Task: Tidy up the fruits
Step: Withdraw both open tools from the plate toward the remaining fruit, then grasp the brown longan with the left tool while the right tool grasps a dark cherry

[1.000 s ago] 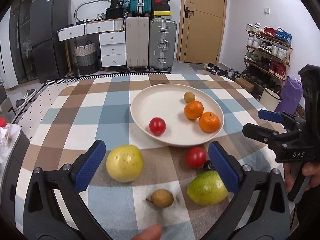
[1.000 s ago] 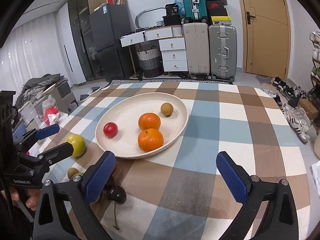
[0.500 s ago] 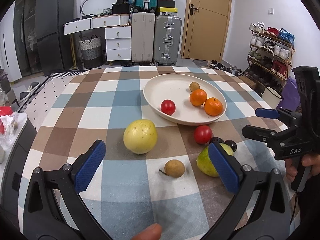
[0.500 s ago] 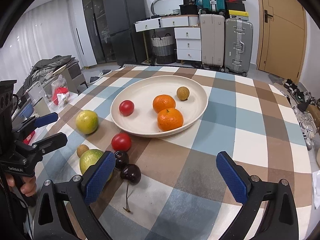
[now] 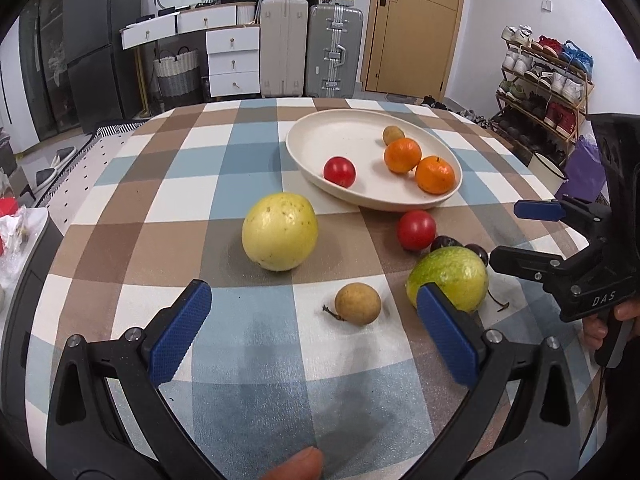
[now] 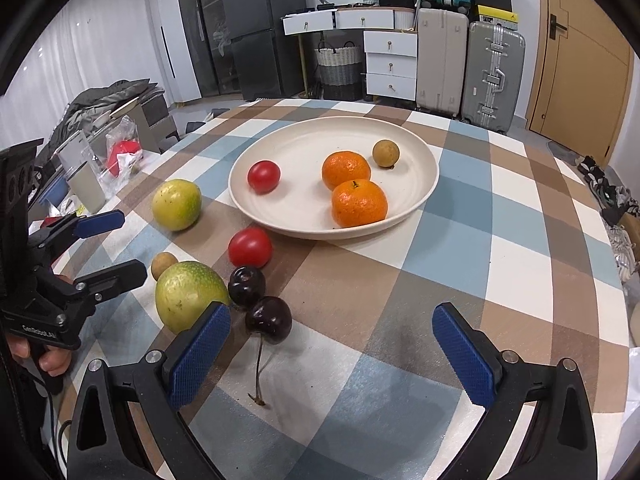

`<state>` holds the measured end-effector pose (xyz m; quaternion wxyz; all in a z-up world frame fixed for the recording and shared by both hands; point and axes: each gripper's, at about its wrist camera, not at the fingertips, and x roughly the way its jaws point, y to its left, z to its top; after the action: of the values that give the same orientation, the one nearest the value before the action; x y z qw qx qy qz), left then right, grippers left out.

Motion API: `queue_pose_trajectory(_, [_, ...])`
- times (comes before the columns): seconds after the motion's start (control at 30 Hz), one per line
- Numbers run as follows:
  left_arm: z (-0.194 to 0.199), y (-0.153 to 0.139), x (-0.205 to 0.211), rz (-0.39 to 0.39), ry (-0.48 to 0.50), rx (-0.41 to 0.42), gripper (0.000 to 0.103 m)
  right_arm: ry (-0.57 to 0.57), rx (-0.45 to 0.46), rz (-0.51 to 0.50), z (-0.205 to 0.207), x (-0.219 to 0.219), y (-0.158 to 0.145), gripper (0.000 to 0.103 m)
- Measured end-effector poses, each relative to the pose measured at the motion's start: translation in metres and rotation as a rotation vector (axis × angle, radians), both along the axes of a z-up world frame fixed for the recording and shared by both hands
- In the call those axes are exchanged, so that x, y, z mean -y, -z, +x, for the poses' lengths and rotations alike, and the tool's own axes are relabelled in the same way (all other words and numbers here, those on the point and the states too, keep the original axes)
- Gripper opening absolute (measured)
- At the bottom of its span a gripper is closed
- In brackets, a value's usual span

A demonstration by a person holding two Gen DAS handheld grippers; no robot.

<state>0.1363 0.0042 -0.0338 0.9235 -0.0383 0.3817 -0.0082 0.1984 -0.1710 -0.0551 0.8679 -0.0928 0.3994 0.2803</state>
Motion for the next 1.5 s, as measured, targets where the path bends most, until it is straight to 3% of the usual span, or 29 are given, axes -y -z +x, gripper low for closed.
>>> queue_pose_trajectory(0.67, [0.012,0.015,0.002,-0.023,0.013,-0.092,0.102,-0.053,-0.001,-0.086,-0.006,-0.017,0.013,0.100])
queue_pose_trajectory(0.77, [0.013,0.016,0.002,-0.025,0.014,-0.095,0.102,-0.054,-0.004,-0.106,-0.006,-0.020,0.017,0.094])
queue_pose_trajectory(0.83, [0.014,0.016,0.002,-0.024,0.016,-0.099,0.102,-0.055,-0.005,-0.117,-0.006,-0.021,0.019,0.085])
queue_pose_trajectory(1.0, [0.016,0.018,0.003,-0.024,0.025,-0.109,0.102,-0.068,-0.010,-0.114,-0.006,-0.022,0.020,0.078])
queue_pose_trajectory(1.2, [0.018,0.021,0.006,-0.023,0.042,-0.135,0.091,-0.087,-0.006,-0.109,-0.008,-0.026,0.020,0.065])
queue_pose_trajectory(1.5, [0.016,0.021,0.009,-0.029,0.062,-0.132,0.084,-0.108,-0.001,-0.103,-0.010,-0.029,0.020,0.057])
